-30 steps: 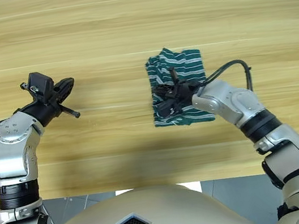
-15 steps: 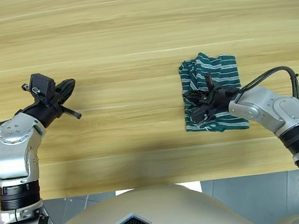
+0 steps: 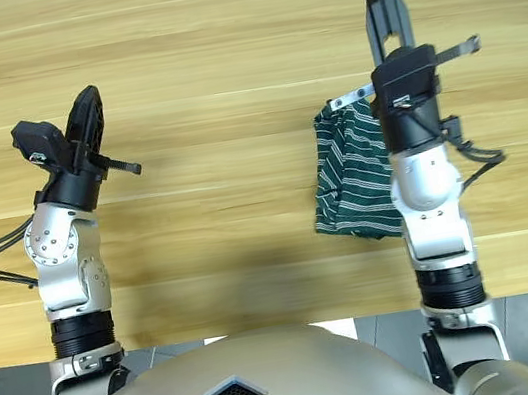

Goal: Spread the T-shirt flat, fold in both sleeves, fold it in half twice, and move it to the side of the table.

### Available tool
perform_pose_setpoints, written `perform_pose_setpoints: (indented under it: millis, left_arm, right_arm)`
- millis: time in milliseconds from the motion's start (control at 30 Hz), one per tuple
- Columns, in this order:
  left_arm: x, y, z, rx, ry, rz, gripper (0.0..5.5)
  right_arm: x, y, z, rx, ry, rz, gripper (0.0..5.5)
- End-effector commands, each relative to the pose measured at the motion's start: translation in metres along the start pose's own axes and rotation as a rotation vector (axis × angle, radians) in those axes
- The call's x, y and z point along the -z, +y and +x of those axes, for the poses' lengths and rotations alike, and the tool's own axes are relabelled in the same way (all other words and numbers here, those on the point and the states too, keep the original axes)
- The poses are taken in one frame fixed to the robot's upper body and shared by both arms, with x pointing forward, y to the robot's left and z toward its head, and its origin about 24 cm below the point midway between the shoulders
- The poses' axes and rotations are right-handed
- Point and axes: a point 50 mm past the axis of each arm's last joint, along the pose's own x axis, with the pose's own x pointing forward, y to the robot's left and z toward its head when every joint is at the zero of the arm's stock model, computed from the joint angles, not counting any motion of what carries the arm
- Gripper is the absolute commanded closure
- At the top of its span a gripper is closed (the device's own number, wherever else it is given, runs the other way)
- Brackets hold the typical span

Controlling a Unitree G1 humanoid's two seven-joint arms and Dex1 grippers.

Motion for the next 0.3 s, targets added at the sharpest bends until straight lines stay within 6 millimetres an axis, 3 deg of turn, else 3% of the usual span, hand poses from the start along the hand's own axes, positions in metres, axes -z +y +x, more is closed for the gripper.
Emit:
perform_pose_setpoints:
  millis: [33, 133, 300]
  left_arm:
    - [-0.002, 0.018, 0.003, -0.142, -0.084, -0.017, 5.45]
    - [-0.008, 0.023, 0.0, -0.185, -0.158, -0.066, 5.45]
    - [-0.008, 0.017, 0.005, -0.177, -0.157, -0.036, 5.45]
  right_arm:
    - [0.016, 0.047, -0.01, -0.136, 0.126, 0.187, 5.5]
    - [0.007, 0.067, -0.022, -0.163, 0.087, 0.205, 5.5]
    - [-0.001, 0.062, -0.027, -0.096, -0.028, 0.022, 5.5]
